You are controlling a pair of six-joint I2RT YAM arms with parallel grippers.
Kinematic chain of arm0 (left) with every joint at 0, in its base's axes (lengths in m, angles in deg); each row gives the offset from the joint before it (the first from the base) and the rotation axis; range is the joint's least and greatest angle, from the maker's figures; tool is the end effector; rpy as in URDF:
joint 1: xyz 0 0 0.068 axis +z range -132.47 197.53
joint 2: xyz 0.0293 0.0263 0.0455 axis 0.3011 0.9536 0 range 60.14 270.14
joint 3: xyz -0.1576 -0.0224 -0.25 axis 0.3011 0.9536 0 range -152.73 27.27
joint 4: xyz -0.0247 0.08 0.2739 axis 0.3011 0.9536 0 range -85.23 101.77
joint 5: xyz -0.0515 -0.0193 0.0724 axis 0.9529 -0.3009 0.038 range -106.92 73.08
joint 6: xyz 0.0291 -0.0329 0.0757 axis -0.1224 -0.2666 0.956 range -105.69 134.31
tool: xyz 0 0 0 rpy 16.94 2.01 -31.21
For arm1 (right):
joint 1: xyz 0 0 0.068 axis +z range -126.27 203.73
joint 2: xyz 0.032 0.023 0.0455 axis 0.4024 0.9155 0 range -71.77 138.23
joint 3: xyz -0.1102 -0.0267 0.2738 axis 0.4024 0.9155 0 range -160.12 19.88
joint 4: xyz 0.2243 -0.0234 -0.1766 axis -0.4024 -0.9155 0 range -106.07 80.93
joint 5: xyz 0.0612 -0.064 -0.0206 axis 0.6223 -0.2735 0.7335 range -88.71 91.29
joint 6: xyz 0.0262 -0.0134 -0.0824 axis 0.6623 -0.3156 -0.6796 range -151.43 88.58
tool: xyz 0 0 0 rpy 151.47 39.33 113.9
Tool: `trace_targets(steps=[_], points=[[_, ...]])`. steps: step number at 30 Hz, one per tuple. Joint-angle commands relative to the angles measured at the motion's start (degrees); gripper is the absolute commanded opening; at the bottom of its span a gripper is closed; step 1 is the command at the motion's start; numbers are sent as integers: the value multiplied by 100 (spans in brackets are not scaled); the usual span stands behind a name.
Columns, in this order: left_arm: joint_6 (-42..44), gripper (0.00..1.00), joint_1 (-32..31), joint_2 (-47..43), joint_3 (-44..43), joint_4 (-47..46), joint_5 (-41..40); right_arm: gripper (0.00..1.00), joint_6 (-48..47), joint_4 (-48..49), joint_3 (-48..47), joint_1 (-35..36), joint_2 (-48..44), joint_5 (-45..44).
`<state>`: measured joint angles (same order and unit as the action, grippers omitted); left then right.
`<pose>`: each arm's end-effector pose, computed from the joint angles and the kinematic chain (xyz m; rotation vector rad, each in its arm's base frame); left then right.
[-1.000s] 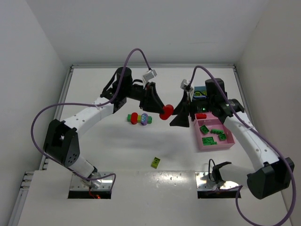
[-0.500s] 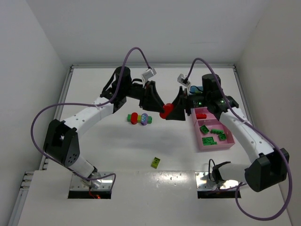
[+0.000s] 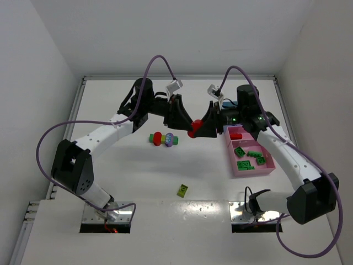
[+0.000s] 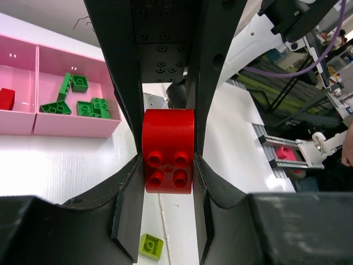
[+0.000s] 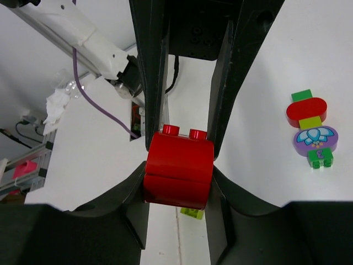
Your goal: Sort the legos into containers by color
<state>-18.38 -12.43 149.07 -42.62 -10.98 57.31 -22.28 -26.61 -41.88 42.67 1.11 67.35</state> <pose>0.2969 -0.2573 0.3644 1.0958 1.6139 -1.8051 0.2661 0.1663 0.3449 -0.8984 1.8432 1.4821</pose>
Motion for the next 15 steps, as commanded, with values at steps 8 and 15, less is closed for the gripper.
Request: trace_targets(steps=[8, 15], points=[[-395, 0, 621, -94, -253, -735, -366, 0, -1186, -890, 173, -127, -467, 38], [-643, 0, 1097, -147, -253, -940, -831, 0, -1320, -1199, 910, -417, -1065, -1028]])
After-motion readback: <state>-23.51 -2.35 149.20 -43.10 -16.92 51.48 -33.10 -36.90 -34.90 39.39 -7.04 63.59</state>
